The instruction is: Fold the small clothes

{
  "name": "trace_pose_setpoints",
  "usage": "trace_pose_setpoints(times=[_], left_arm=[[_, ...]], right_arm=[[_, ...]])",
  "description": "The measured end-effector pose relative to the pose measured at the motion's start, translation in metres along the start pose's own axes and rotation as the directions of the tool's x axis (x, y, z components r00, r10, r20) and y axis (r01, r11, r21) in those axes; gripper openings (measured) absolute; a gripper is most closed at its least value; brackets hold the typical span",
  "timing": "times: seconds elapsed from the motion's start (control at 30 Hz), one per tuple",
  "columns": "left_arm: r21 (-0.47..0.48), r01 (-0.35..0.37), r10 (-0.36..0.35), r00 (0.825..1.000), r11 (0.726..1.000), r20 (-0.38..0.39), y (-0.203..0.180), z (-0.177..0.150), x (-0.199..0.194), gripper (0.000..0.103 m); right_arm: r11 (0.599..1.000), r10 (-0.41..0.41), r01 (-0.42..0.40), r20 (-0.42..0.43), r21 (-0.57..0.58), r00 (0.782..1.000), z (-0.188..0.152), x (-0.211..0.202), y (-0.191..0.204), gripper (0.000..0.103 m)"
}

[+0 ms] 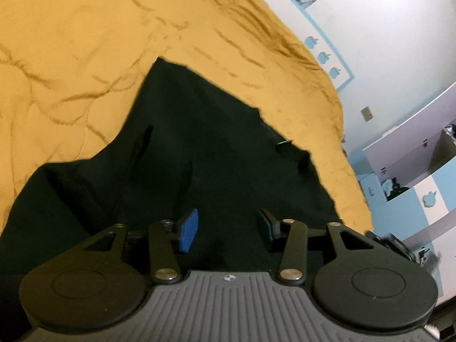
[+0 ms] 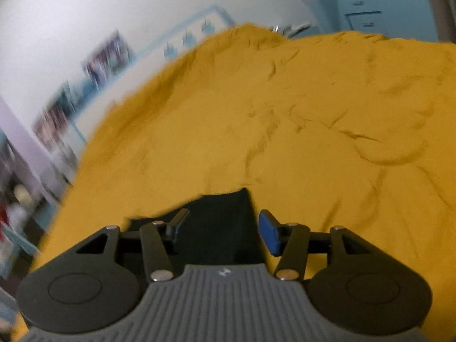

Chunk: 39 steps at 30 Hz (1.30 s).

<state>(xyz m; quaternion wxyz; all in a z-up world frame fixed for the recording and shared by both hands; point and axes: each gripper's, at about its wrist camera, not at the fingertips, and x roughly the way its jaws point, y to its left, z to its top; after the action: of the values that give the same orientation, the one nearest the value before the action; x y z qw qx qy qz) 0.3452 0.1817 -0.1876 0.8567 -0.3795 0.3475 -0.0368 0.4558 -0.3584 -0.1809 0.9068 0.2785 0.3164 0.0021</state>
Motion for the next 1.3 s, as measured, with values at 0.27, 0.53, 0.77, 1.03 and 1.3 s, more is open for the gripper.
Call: trace_pose_setpoints(times=[0.27, 0.53, 0.77, 1.03, 1.3], left_arm=[[0.017, -0.011, 0.011, 0.999, 1.0, -0.031, 0.01, -0.002, 0.015, 0.052], [0.019, 0.001, 0.0, 0.999, 1.0, -0.047, 0.014, -0.002, 0.019, 0.051], [0.106, 0.007, -0.004, 1.0, 0.994, -0.025, -0.017, 0.006, -0.018, 0.052], [0.204, 0.134, -0.139, 0.99, 0.97, 0.009, -0.031, -0.033, -0.148, 0.059], [0.288, 0.142, -0.14, 0.99, 0.947, -0.027, 0.021, -0.087, -0.249, 0.06]], right_arm=[[0.997, 0.074, -0.07, -0.152, 0.033, 0.986, 0.017, 0.082, -0.019, 0.0], [0.999, -0.047, 0.046, -0.083, -0.022, 0.995, 0.0, 0.087, -0.035, 0.0], [1.0, -0.001, 0.001, 0.006, -0.022, 1.0, 0.017, 0.01, -0.028, 0.035], [0.953, 0.261, -0.258, 0.001, -0.157, 0.965, 0.002, -0.212, -0.026, 0.05], [0.896, 0.37, -0.405, -0.198, -0.182, 0.908, -0.087, -0.356, -0.099, 0.05]])
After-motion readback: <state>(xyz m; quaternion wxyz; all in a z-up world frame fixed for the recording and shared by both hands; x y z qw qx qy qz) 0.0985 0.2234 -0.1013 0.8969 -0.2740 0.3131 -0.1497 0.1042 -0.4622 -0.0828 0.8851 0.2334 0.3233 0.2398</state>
